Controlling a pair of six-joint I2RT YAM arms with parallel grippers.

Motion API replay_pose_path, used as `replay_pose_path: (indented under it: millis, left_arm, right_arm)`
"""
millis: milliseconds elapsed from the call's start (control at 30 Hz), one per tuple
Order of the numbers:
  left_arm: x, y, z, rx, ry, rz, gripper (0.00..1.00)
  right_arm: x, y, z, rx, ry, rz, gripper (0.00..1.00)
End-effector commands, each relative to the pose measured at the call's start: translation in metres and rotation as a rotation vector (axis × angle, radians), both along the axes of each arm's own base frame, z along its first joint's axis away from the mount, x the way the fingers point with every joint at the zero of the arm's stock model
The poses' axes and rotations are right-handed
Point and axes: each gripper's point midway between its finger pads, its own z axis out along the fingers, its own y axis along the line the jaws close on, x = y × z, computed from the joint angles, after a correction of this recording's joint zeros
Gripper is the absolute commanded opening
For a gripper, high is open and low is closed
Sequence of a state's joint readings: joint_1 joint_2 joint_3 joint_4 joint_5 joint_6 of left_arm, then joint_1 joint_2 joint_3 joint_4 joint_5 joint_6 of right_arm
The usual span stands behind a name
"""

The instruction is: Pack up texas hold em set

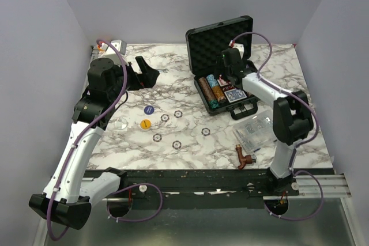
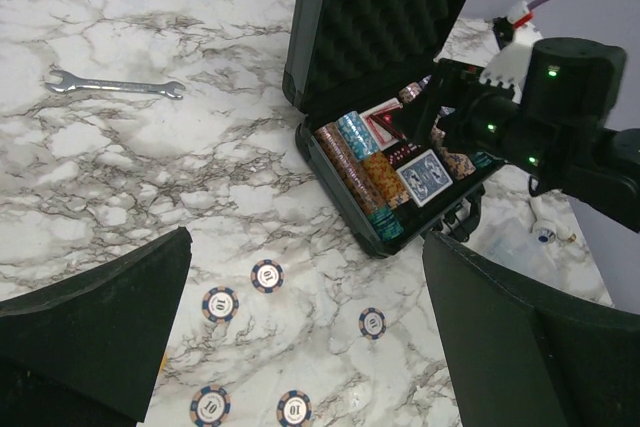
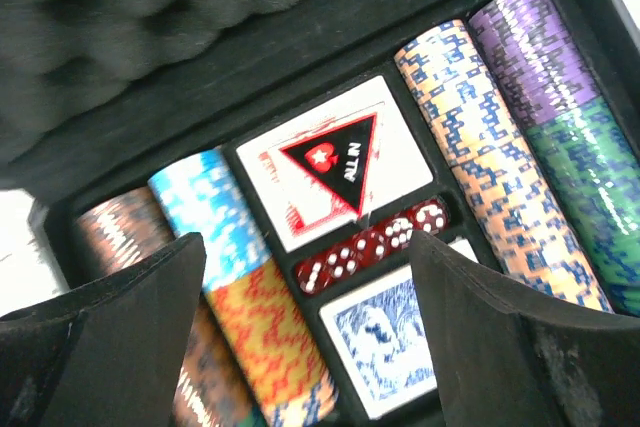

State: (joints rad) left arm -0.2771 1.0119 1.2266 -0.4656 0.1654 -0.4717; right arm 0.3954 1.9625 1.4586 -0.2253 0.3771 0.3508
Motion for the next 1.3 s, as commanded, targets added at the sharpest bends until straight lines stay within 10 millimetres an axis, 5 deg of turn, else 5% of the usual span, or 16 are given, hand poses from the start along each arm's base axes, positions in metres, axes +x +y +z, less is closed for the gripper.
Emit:
replay_pose_path:
  millis: [0, 133, 300, 400, 500, 700, 900, 1133, 1267]
  left_arm:
    - [0.001, 0.002, 0.002, 0.014, -0.011, 0.005, 0.99]
    - [0.003, 0.008, 0.002, 0.022, -0.022, 0.042, 0.99]
    - [0.008, 0.013, -0.006, 0.031, -0.012, 0.076, 0.99]
    - [0.010, 0.012, -0.014, 0.014, 0.012, 0.091, 0.99]
    - [0.010, 0.013, -0.019, 0.004, -0.002, 0.120, 0.98]
    - [-0.002, 0.025, -0.065, 0.023, 0.079, 0.212, 0.98]
    - [-0.033, 0.056, -0.147, 0.025, 0.283, 0.308, 0.99]
    - [-0.049, 0.065, -0.202, -0.095, 0.525, 0.336, 0.99]
    - [-0.053, 0.072, -0.219, -0.104, 0.577, 0.380, 0.99]
  right_arm:
    - [-0.040, 0.032, 0.038, 0.028, -0.026, 0.138, 0.86]
    - [-0.097, 0.087, 0.028, 0.080, 0.055, 0.307, 0.86]
    - [-0.195, 0.158, 0.006, 0.039, 0.175, 0.539, 0.86]
    - [-0.243, 0.174, 0.002, 0.134, 0.244, 0.644, 0.86]
    - [-0.275, 0.168, -0.001, 0.220, 0.264, 0.690, 0.87]
    - [-0.272, 0.146, 0.006, 0.203, 0.165, 0.644, 0.89]
    - [-0.256, 0.159, 0.023, 0.282, 0.041, 0.629, 0.94]
    - [-0.279, 0.186, 0.015, 0.512, 0.071, 0.704, 1.00]
    - [-0.280, 0.181, 0.008, 0.471, 0.064, 0.733, 1.00]
